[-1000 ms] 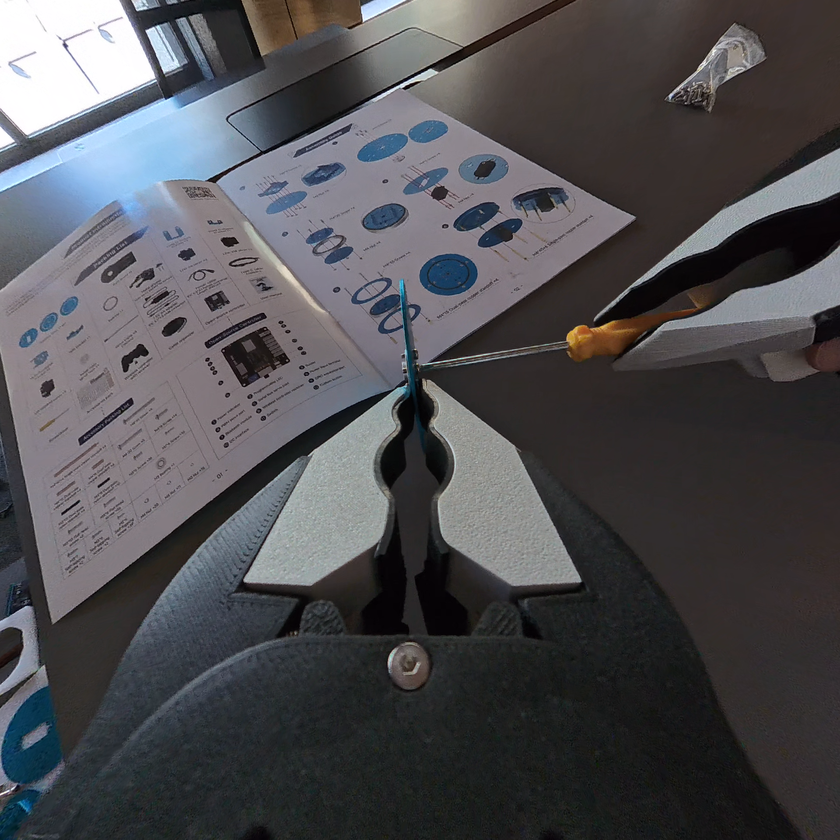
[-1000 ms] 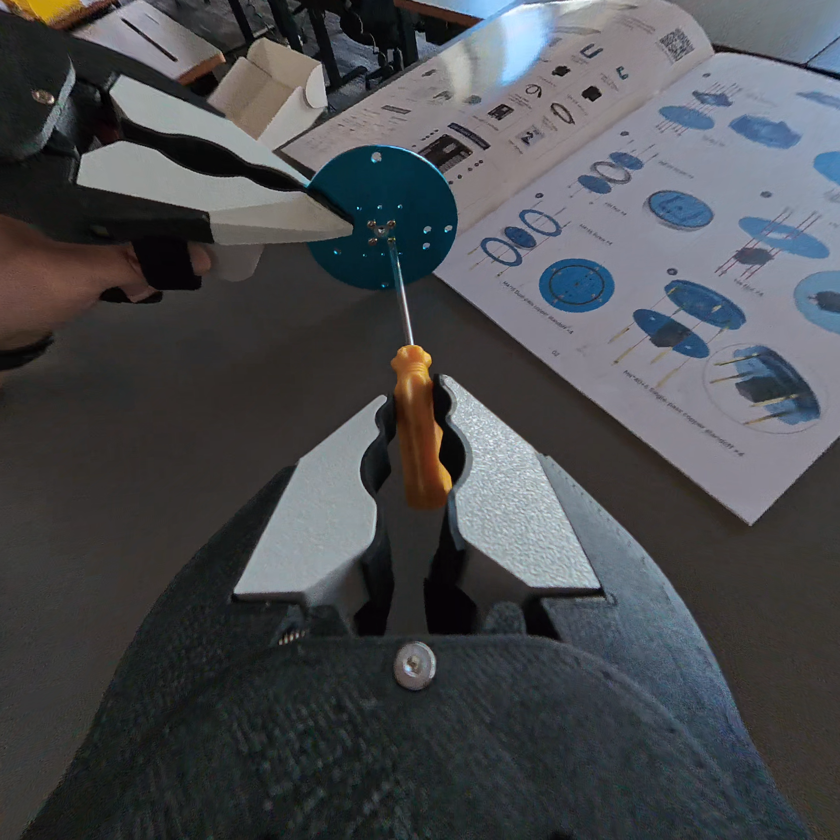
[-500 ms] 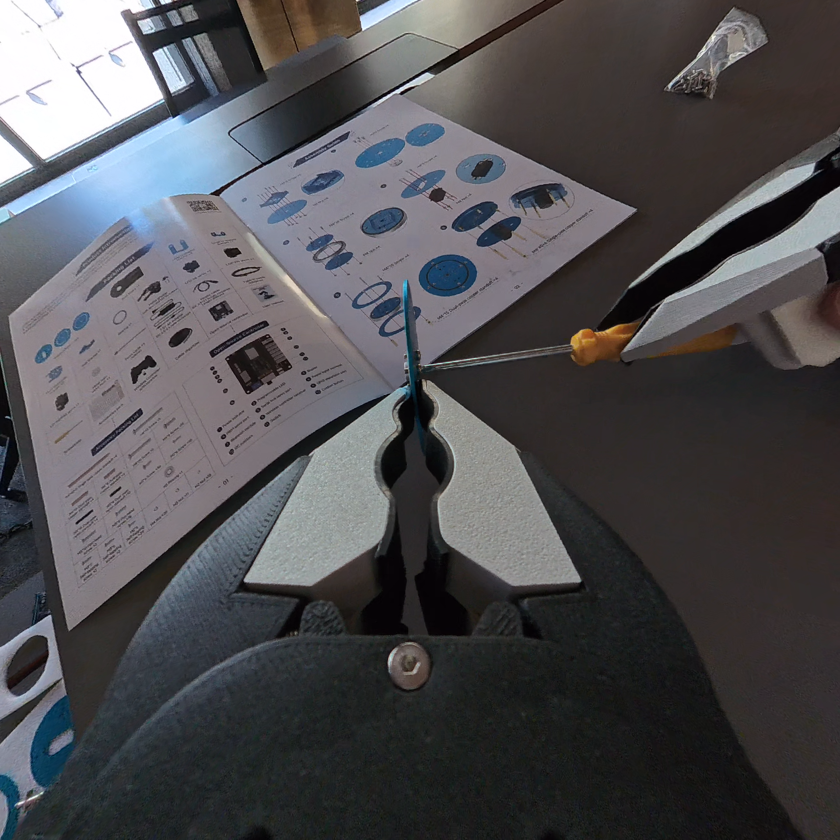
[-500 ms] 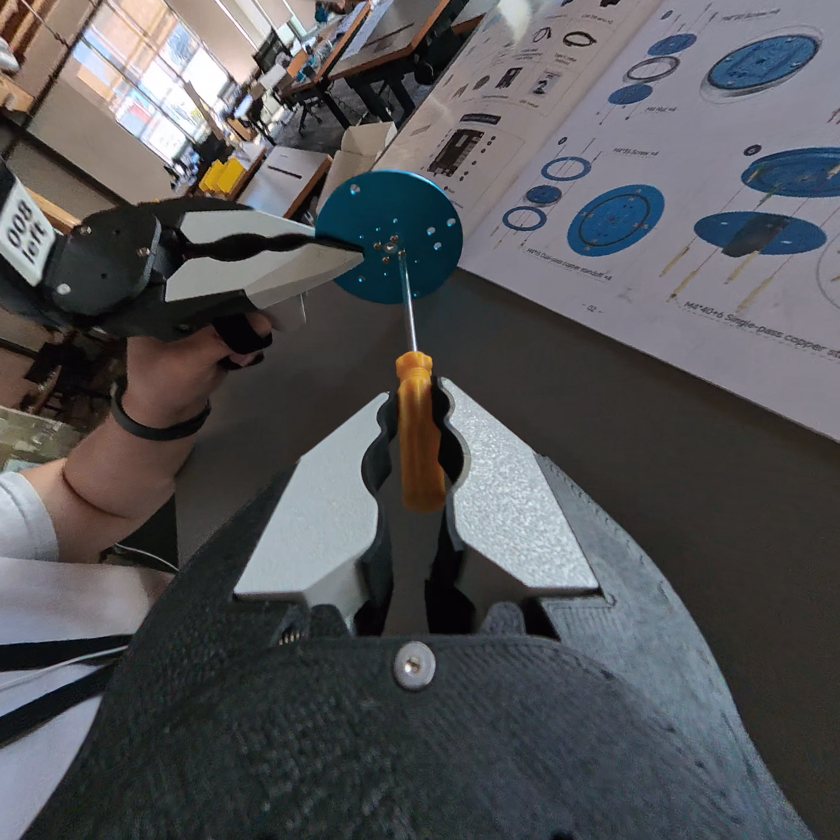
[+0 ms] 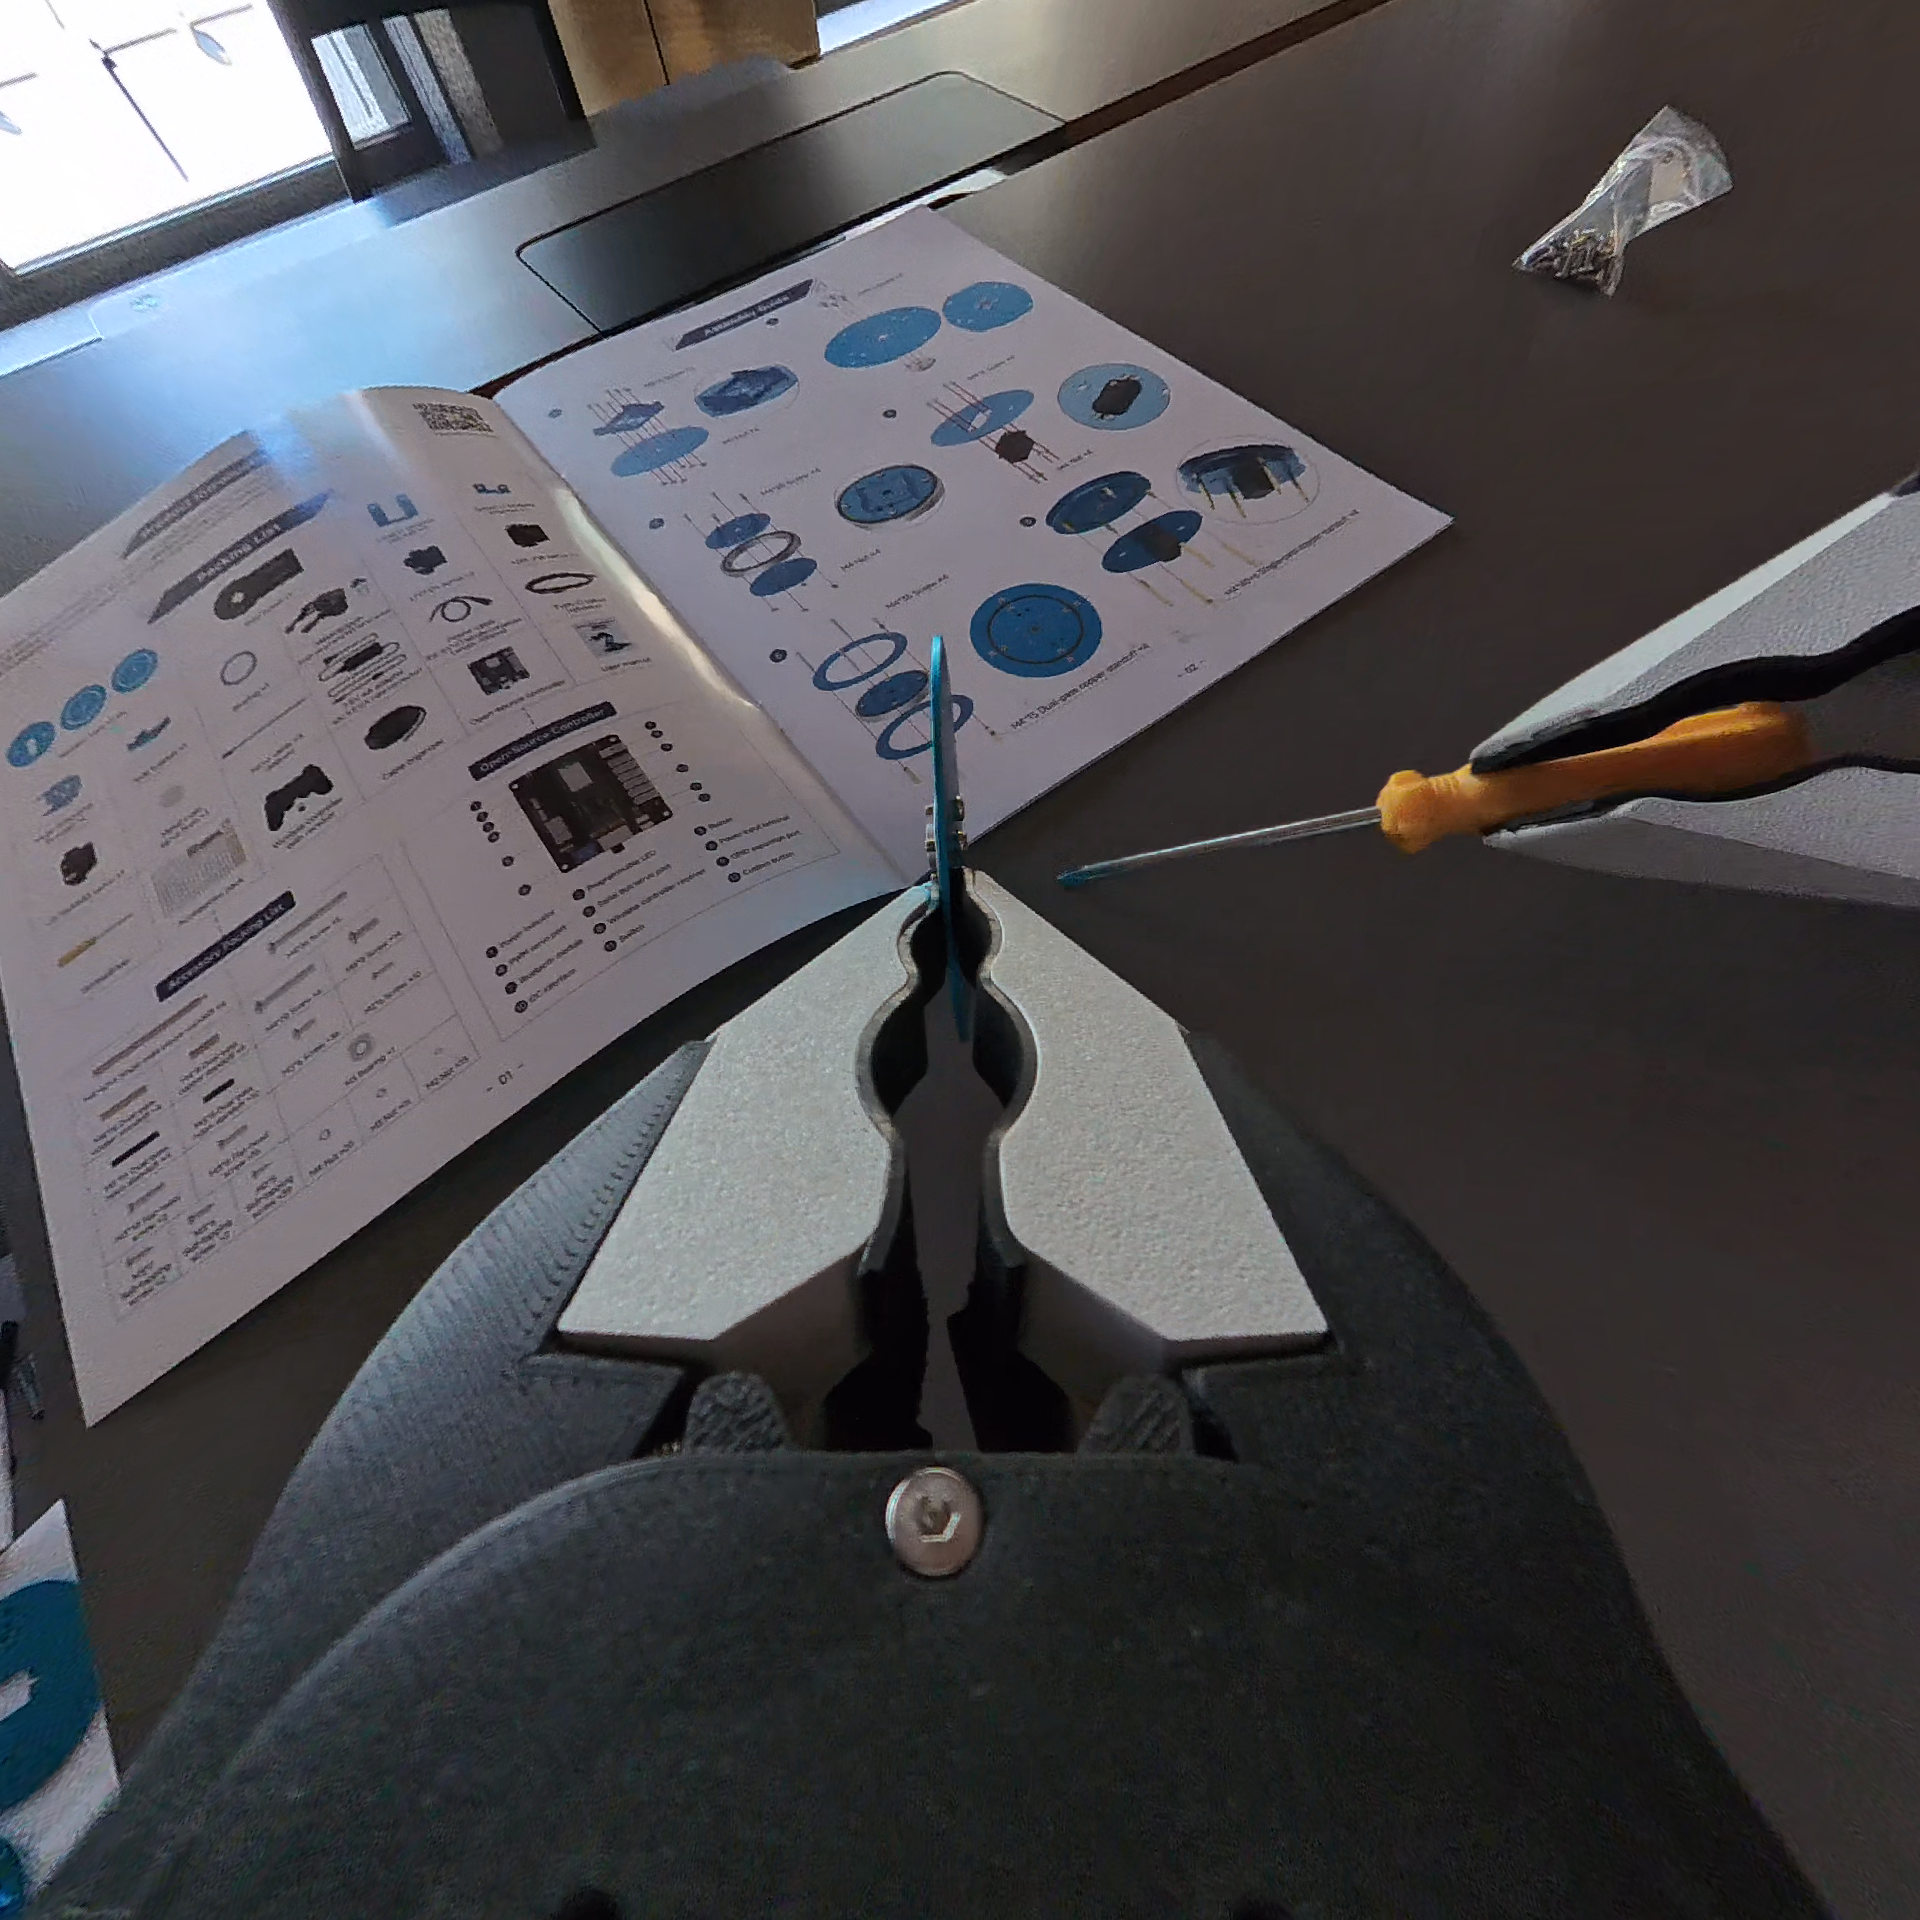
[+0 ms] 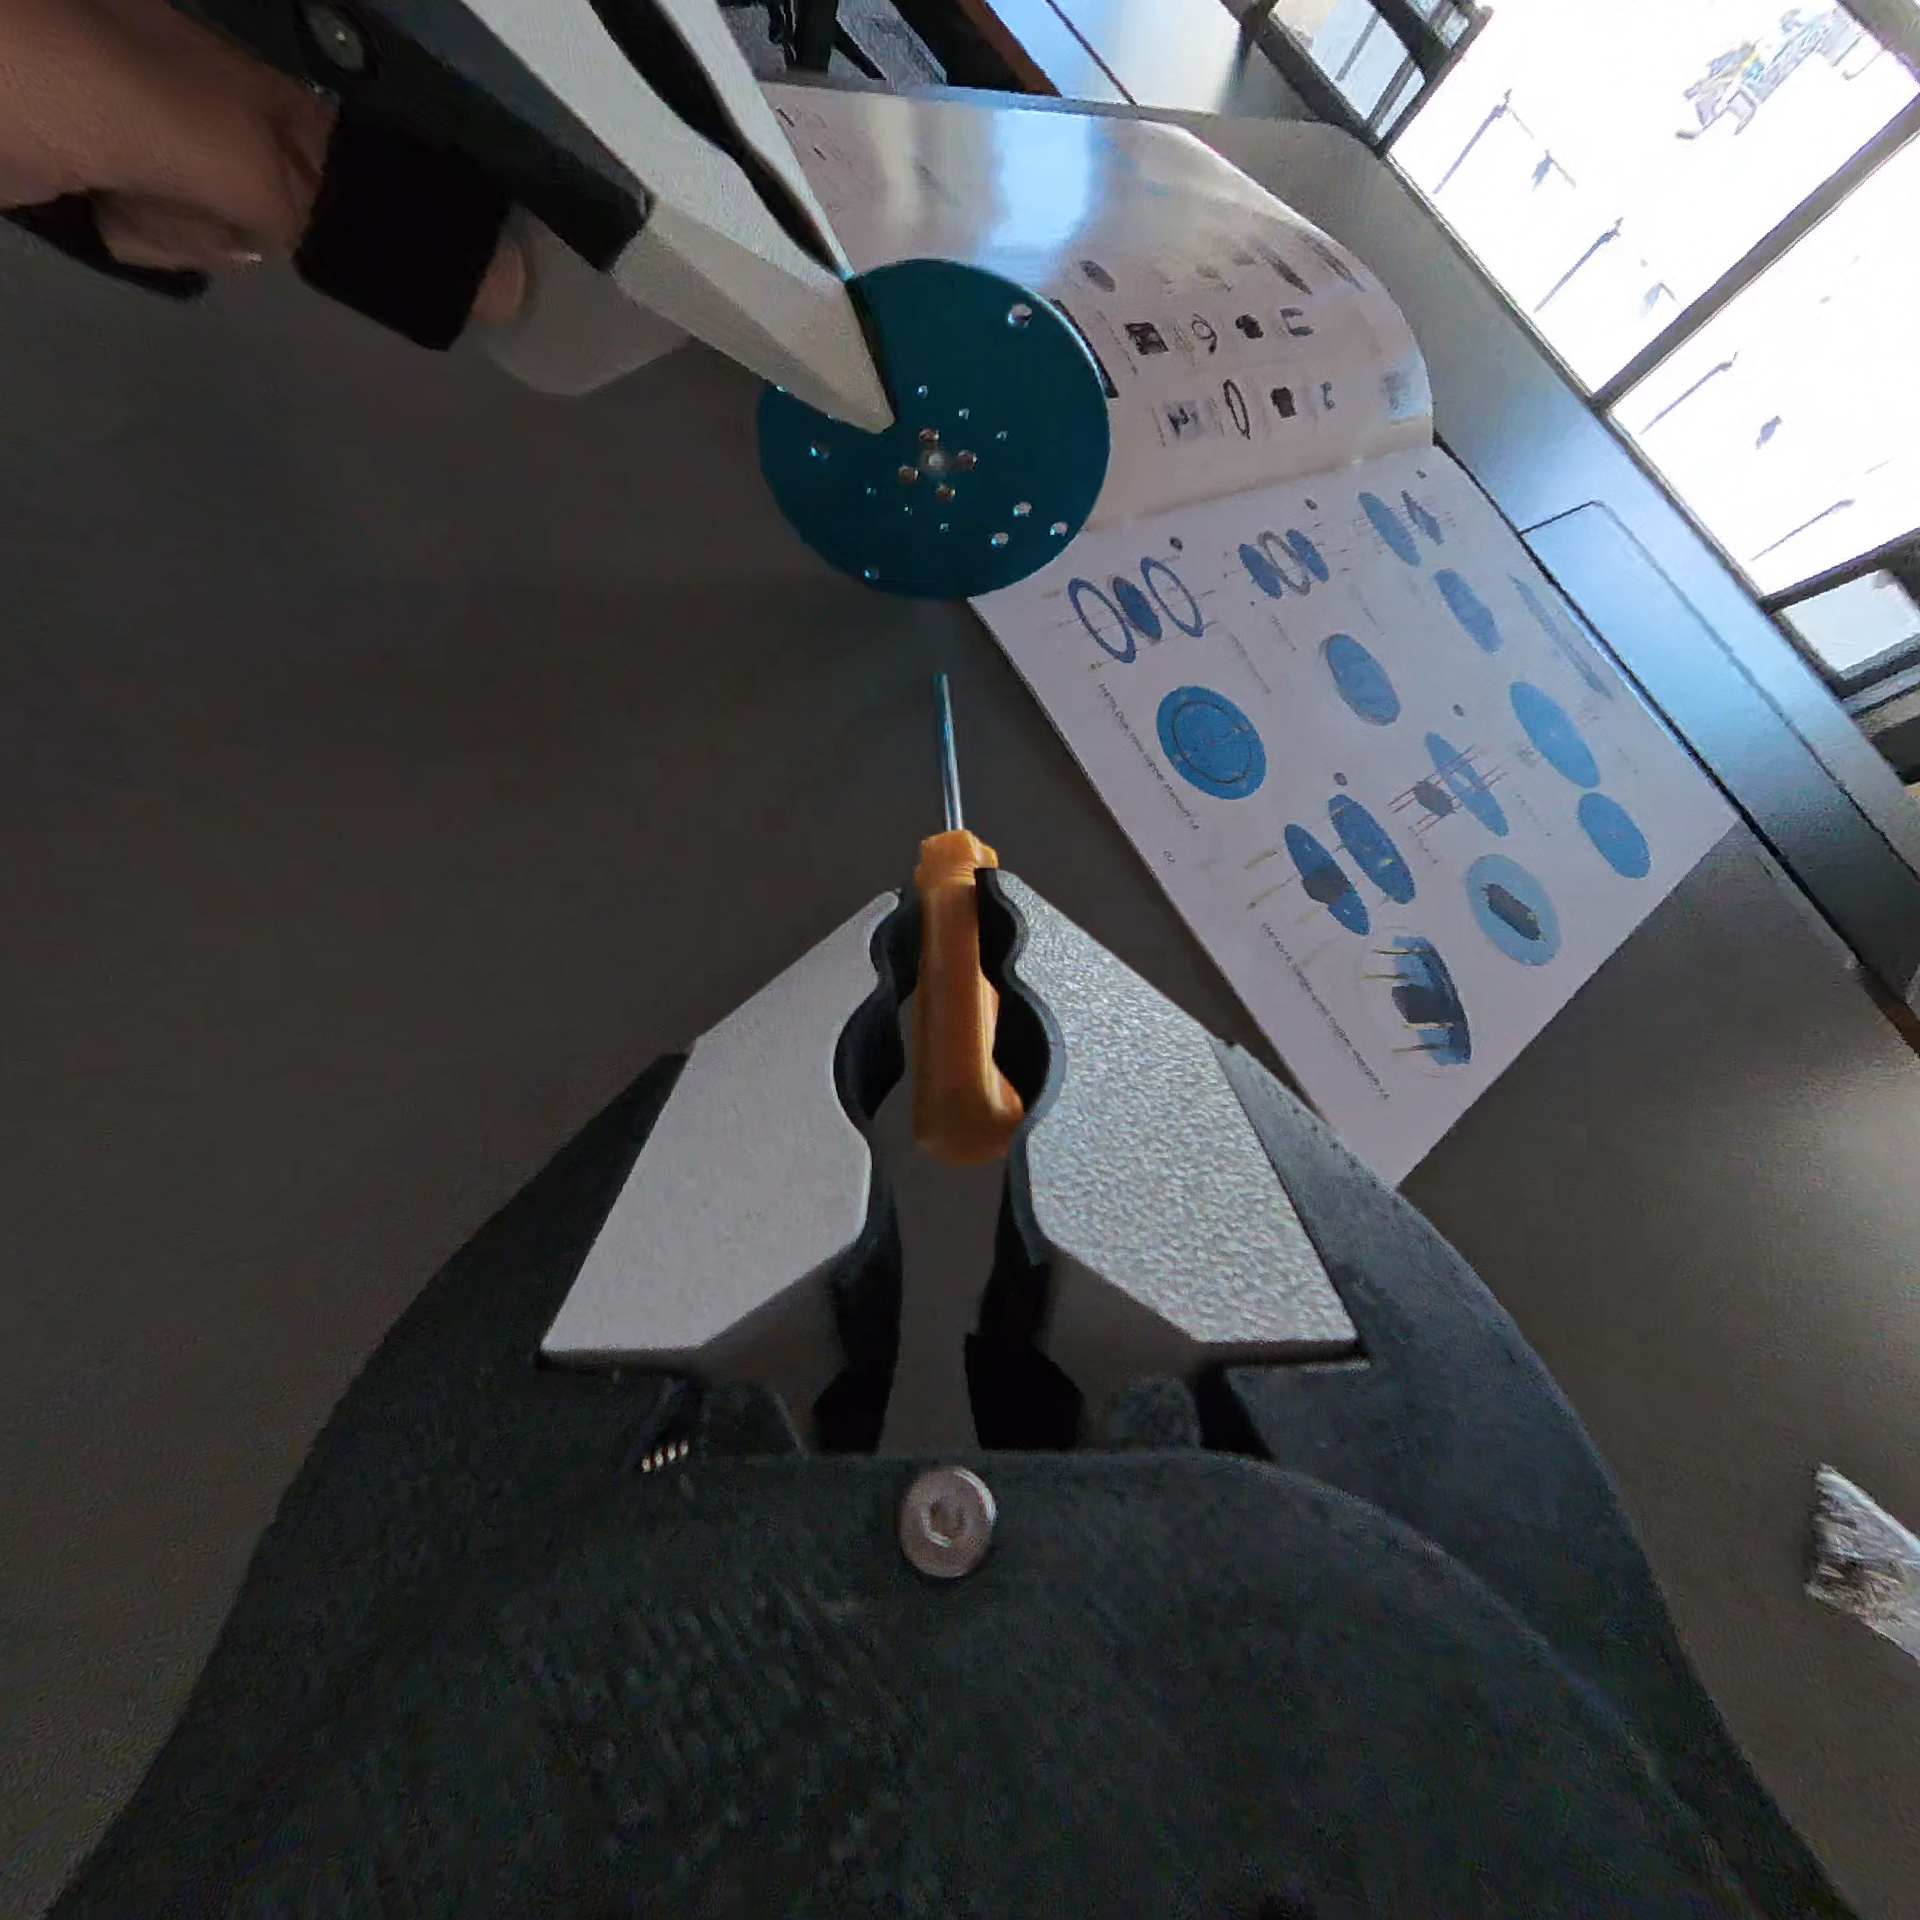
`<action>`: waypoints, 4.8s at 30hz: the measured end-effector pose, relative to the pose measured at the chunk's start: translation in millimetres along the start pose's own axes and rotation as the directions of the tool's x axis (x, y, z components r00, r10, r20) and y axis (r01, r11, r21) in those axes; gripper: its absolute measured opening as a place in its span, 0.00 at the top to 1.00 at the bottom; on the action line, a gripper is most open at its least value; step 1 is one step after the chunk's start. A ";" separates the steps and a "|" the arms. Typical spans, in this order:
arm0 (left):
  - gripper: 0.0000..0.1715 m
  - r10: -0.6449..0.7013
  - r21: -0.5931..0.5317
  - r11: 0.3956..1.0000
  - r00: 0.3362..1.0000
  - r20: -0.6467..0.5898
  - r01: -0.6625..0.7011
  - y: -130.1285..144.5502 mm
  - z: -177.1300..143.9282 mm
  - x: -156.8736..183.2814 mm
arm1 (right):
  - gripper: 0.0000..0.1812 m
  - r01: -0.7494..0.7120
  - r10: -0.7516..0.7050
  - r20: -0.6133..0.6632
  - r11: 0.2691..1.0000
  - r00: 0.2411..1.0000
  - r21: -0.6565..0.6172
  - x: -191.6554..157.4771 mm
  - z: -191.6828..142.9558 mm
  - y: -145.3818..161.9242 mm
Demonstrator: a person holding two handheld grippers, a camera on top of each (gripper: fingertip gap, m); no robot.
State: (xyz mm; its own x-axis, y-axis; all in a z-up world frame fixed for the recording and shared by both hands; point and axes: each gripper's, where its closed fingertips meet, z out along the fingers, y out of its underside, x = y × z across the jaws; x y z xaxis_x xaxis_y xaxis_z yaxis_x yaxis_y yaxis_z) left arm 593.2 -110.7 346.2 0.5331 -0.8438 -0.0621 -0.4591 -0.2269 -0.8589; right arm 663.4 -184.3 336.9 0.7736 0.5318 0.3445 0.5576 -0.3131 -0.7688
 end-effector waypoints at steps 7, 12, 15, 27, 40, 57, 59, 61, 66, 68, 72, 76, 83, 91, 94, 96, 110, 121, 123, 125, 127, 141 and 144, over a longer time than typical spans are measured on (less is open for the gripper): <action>1.00 -0.009 0.003 1.000 1.000 -0.013 0.009 0.1 -0.2 -0.3 | 0.91 -0.298 0.306 0.211 0.952 0.928 -0.069 -7.2 2.9 27.2; 1.00 -0.003 0.004 1.000 1.000 -0.017 0.003 0.0 -0.2 0.1 | 0.89 -0.240 0.260 0.248 0.965 0.933 -0.108 -15.1 4.6 36.2; 1.00 -0.006 0.004 1.000 1.000 -0.020 0.006 0.0 -0.2 0.3 | 0.90 -0.208 0.228 0.240 0.972 0.944 -0.108 -16.2 4.0 32.4; 1.00 -0.048 -0.004 0.999 0.998 -0.036 0.047 1.2 -0.2 0.7 | 0.90 0.291 -0.292 -0.113 0.956 0.950 -0.031 1.9 0.4 -10.9; 1.00 -0.047 -0.005 0.999 0.998 -0.034 0.047 1.2 0.3 0.7 | 0.90 0.279 -0.284 -0.122 0.959 0.951 -0.052 5.7 7.3 -6.9; 1.00 -0.062 -0.030 0.998 0.998 -0.033 0.061 4.3 1.4 0.3 | 0.90 0.403 -0.410 -0.169 0.912 0.896 -0.072 9.0 10.5 -10.0; 1.00 -0.055 -0.026 0.998 0.998 -0.028 0.055 3.4 1.0 0.9 | 0.90 0.223 -0.226 -0.093 0.974 0.970 -0.039 9.6 11.7 -8.0; 1.00 -0.042 -0.023 0.999 0.999 -0.019 0.041 3.0 1.1 1.3 | 0.91 0.063 -0.064 -0.022 0.997 0.998 -0.034 8.6 13.9 -4.3; 1.00 0.004 -0.022 1.000 1.000 0.003 -0.004 2.5 1.0 2.3 | 0.91 -0.177 0.180 0.118 0.983 0.976 -0.040 -2.4 17.8 4.1; 1.00 0.020 -0.023 1.000 1.000 0.011 -0.019 2.5 1.2 2.7 | 0.92 -0.220 0.222 0.136 0.975 0.965 -0.032 -2.0 17.6 4.1; 1.00 0.047 -0.022 0.999 0.999 0.019 -0.047 1.9 0.6 3.5 | 0.91 -0.323 0.324 0.205 0.945 0.923 -0.041 -4.2 16.9 3.9; 1.00 0.090 -0.019 0.996 0.996 0.029 -0.089 1.0 0.7 5.3 | 0.91 -0.403 0.409 0.272 0.912 0.871 -0.078 -6.4 17.9 7.2; 1.00 0.212 -0.012 0.977 0.976 0.046 -0.212 -3.2 0.9 15.7 | 0.91 -0.314 0.324 0.274 0.946 0.905 -0.080 -12.8 10.1 13.5; 1.00 0.270 0.001 0.963 0.963 0.012 -0.270 -5.2 1.0 28.0 | 0.91 -0.373 0.381 0.287 0.924 0.879 -0.084 -14.1 -0.7 19.0; 1.00 0.254 0.013 0.967 0.967 -0.017 -0.254 -5.7 0.8 30.5 | 0.91 -0.386 0.393 0.299 0.919 0.870 -0.085 -15.5 -3.2 20.1; 1.00 0.227 0.018 0.974 0.973 -0.035 -0.226 -5.7 0.7 30.9 | 0.91 -0.374 0.377 0.289 0.925 0.880 -0.069 -13.5 -4.4 19.9; 1.00 0.151 0.002 0.989 0.988 -0.029 -0.151 -2.8 0.4 20.0 | 0.91 0.017 -0.018 -0.013 0.999 1.000 -0.052 7.0 -2.2 11.7; 1.00 0.128 0.004 0.992 0.991 -0.037 -0.128 -2.8 0.4 17.9 | 0.91 0.009 -0.009 -0.013 1.000 1.000 -0.030 7.3 -2.3 7.1; 1.00 0.124 0.004 0.992 0.992 -0.038 -0.124 -2.8 0.3 17.5 | 0.91 0.007 -0.007 -0.013 1.000 1.000 -0.025 7.0 -3.4 6.7; 1.00 0.120 0.005 0.993 0.992 -0.040 -0.120 -2.8 0.3 17.2 | 0.91 0.000 0.000 -0.008 1.000 1.000 -0.017 6.0 -3.8 5.5; 1.00 0.119 0.005 0.993 0.992 -0.040 -0.119 -2.8 0.2 17.1 | 0.91 0.003 -0.004 -0.010 1.000 1.000 -0.019 6.1 -4.1 5.1; 1.00 0.060 -0.025 0.998 0.997 -0.053 -0.061 0.9 2.1 17.6 | 0.91 0.480 -0.488 -0.247 0.872 0.837 -0.096 12.9 -10.1 -8.8; 1.00 0.052 -0.032 0.998 0.997 -0.050 -0.054 1.2 2.1 17.5 | 0.91 0.541 -0.548 -0.257 0.834 0.796 -0.105 12.3 -9.2 -9.3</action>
State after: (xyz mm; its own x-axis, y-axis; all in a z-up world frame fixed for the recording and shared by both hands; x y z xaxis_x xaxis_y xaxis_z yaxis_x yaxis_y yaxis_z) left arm 603.4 -124.8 343.1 0.4720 -0.8779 -0.0810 -0.5096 -0.1967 -0.8376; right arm 670.5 -182.1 353.3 0.3872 0.3931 0.8340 0.9155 -0.0565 -0.3984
